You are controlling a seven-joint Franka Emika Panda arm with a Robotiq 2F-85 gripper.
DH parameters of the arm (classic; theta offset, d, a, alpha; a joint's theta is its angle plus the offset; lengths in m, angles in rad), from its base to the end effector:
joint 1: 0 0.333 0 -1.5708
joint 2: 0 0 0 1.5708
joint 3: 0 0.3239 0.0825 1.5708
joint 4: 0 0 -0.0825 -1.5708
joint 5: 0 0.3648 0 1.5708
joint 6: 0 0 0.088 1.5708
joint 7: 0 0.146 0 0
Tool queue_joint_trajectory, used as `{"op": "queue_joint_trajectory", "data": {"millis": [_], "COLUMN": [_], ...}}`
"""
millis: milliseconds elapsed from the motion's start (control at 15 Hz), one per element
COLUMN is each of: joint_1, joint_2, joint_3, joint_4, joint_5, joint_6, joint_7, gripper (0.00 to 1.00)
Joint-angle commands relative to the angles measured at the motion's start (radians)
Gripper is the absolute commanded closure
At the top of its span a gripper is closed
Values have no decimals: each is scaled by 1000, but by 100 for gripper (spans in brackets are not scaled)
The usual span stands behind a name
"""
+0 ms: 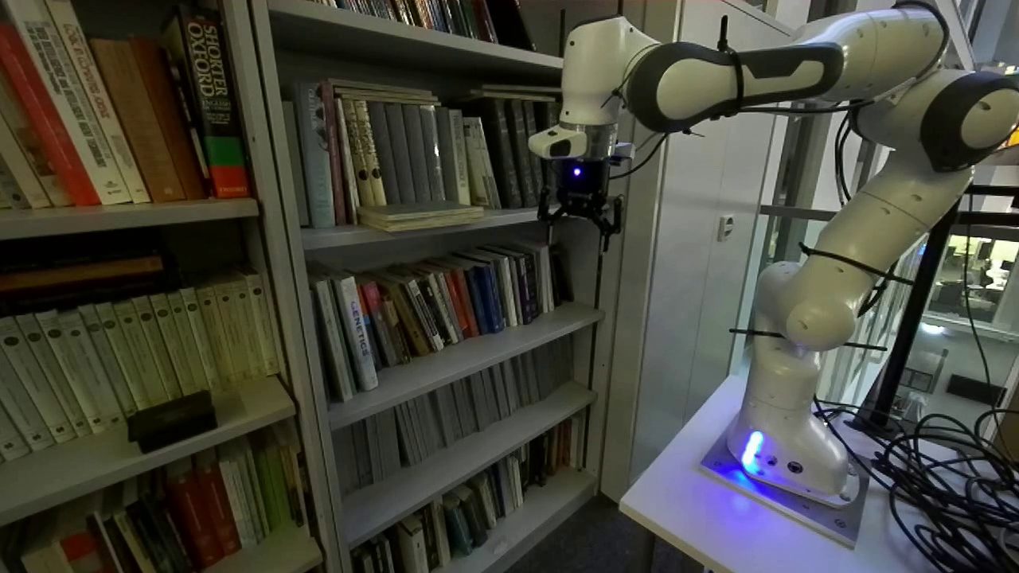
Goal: Put the lying book on the top of the standing ones
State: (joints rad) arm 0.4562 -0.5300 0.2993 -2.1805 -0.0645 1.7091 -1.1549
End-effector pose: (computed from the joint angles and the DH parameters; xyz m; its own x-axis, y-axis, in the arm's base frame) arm 0.2689 0.2677 0.5584 -0.2908 0.9399 -0.1792 0.9418 0.3142 0.1195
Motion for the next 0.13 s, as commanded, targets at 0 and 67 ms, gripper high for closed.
{"op": "queue_joint_trajectory", "data": {"millis": [0,67], "joint_1": [11,11], "joint_2": [4,4], "joint_3": [-8,-8], "joint_4": [5,5], "joint_5": [-5,-5], "joint_6": [-4,-4], "joint_7": [5,5], "gripper": [0,0]}}
